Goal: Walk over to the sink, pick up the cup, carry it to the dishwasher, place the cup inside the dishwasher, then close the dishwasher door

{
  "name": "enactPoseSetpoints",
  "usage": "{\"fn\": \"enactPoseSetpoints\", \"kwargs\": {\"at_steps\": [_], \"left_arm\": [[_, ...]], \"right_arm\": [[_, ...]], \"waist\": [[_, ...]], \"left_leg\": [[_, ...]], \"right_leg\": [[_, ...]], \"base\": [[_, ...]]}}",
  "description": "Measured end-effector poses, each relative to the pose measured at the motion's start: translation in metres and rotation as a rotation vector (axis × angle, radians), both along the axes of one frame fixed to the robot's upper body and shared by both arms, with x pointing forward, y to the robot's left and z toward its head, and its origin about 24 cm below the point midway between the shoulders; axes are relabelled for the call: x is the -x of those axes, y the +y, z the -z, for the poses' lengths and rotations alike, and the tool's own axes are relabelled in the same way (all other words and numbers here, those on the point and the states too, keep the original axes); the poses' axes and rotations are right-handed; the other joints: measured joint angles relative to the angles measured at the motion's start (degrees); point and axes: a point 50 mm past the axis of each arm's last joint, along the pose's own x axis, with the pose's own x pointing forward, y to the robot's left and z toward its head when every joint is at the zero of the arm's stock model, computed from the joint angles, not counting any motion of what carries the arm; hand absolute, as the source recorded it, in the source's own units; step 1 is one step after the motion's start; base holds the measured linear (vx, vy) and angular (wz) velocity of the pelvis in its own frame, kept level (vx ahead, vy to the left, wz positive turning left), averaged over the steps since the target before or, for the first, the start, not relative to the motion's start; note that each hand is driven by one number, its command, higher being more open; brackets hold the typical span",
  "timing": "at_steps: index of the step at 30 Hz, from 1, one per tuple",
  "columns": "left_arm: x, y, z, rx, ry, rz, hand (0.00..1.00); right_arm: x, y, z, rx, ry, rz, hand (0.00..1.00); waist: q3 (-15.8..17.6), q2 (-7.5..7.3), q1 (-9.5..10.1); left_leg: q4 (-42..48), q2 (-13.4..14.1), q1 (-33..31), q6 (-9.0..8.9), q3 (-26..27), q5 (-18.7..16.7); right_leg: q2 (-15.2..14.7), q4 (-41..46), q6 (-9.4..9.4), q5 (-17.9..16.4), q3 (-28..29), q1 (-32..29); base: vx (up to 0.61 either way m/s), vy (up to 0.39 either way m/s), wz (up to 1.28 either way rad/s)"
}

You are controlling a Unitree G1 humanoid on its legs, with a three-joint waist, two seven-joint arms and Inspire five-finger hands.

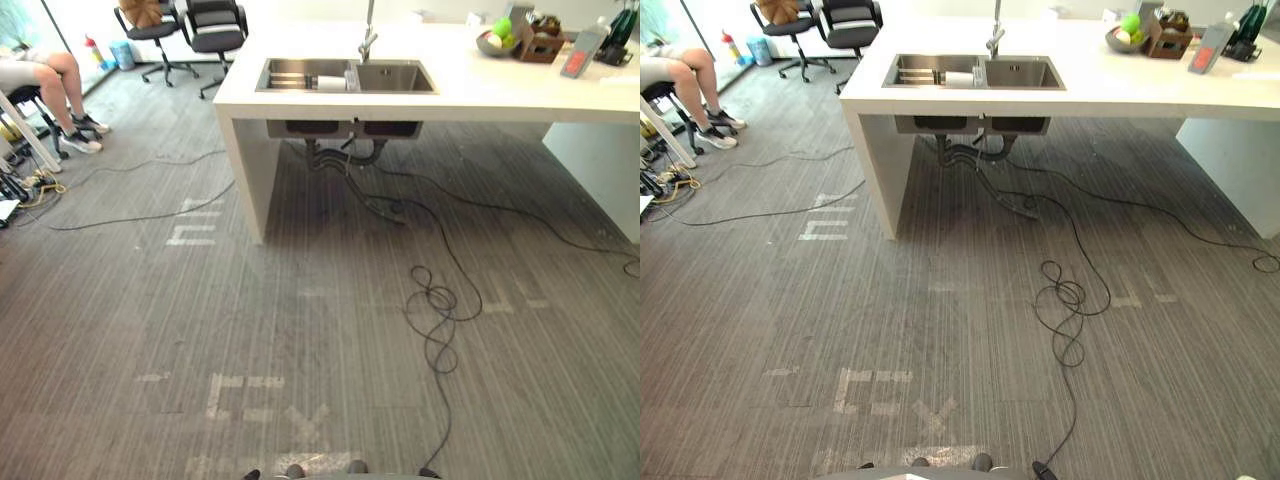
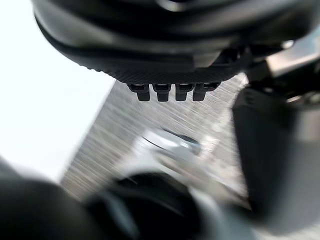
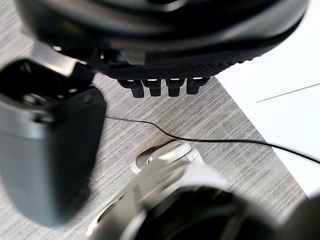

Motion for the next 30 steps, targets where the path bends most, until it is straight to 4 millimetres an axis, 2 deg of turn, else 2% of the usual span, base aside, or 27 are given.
{"fn": "enactPoseSetpoints", "kwargs": {"at_steps": [2,3,4,9,13,18,21,23,27,29,30], "left_arm": [[-0.022,-0.004,-0.002,0.048,-0.080,0.007,1.00],[-0.029,-0.006,-0.002,0.059,-0.102,0.014,1.00],[-0.040,-0.009,-0.003,0.055,-0.129,0.059,1.00],[-0.045,-0.008,-0.005,0.043,-0.175,0.027,1.00],[-0.053,-0.009,-0.007,-0.017,-0.206,-0.001,1.00],[-0.084,-0.020,-0.016,-0.101,-0.325,-0.037,1.00],[-0.098,-0.023,-0.019,-0.182,-0.359,0.012,1.00],[-0.104,-0.021,-0.023,-0.263,-0.389,0.077,1.00],[-0.115,-0.016,-0.032,-0.431,-0.476,0.235,1.00],[-0.113,-0.008,-0.036,-0.517,-0.487,0.292,1.00],[-0.113,-0.006,-0.036,-0.532,-0.483,0.306,1.00]], "right_arm": [[-0.023,-0.001,-0.002,0.032,-0.101,-0.085,1.00],[-0.029,0.000,-0.003,0.035,-0.124,-0.101,1.00],[-0.044,0.000,-0.005,0.042,-0.177,-0.146,1.00],[-0.077,0.010,-0.014,0.037,-0.288,-0.219,1.00],[-0.108,0.034,-0.023,0.000,-0.393,-0.333,1.00],[-0.118,0.042,-0.029,0.013,-0.447,-0.446,1.00],[-0.118,0.043,-0.028,0.041,-0.443,-0.551,1.00],[-0.117,0.036,-0.024,0.050,-0.418,-0.594,1.00],[-0.123,0.000,-0.022,0.115,-0.397,-0.547,1.00],[-0.148,-0.013,-0.034,0.182,-0.501,-0.564,1.00],[-0.154,-0.013,-0.038,0.189,-0.531,-0.556,1.00]], "waist": [[0.38,-0.18,-0.99],[0.65,-0.17,-1.02],[1.33,-0.12,-1.06],[1.85,-0.34,-0.84],[1.91,-0.30,-0.77],[2.50,-0.47,-0.77],[2.53,-0.40,-0.71],[2.56,-0.34,-0.30],[2.77,0.06,1.92],[2.91,0.35,2.73],[2.94,0.41,2.80]], "left_leg": [[-0.91,0.23,0.80,-0.48,0.85,-0.08],[-1.03,0.23,0.82,-0.59,0.91,-0.13],[-1.15,0.22,0.82,-0.76,1.10,-0.20],[-1.53,0.16,0.77,-1.12,1.16,-0.44],[-1.51,0.16,0.73,-1.43,1.78,-0.64],[-1.12,-0.14,0.74,-1.85,1.80,-0.93],[-1.08,-0.20,0.72,-1.84,1.62,-0.93],[-1.01,-0.34,0.60,-1.82,0.58,-0.92],[-0.49,-1.02,1.19,-1.75,-2.15,-0.87],[-0.40,-1.41,1.16,-1.52,-2.50,-0.69],[-0.40,-1.49,1.16,-1.42,-2.55,-0.63]], "right_leg": [[0.37,-1.73,0.13,0.60,-0.03,1.03],[0.41,-2.08,0.15,0.76,-0.04,1.13],[0.42,-2.87,0.25,1.08,-0.09,1.41],[0.42,-4.67,0.57,1.30,-1.05,2.41],[0.31,-4.85,1.02,1.13,-1.41,2.55],[-0.17,-4.79,1.47,0.96,-2.06,3.01],[-0.28,-4.58,1.62,0.86,-2.48,3.07],[-0.48,-4.28,2.05,0.55,-3.80,3.34],[-1.34,-3.47,2.72,-0.30,-6.95,4.78],[-1.75,-3.43,2.71,-0.33,-7.39,4.95],[-1.82,-3.39,2.71,-0.33,-7.49,4.95]], "base": [[0.05,0.007,-0.10],[0.04,0.018,-0.08],[0.00,0.000,0.00],[0.03,0.020,0.10],[0.01,0.012,0.02],[-0.01,0.037,0.06],[-0.03,0.029,0.04],[-0.03,0.018,0.22],[-0.01,0.043,0.42],[-0.03,0.060,0.12],[-0.03,0.050,0.08]]}}
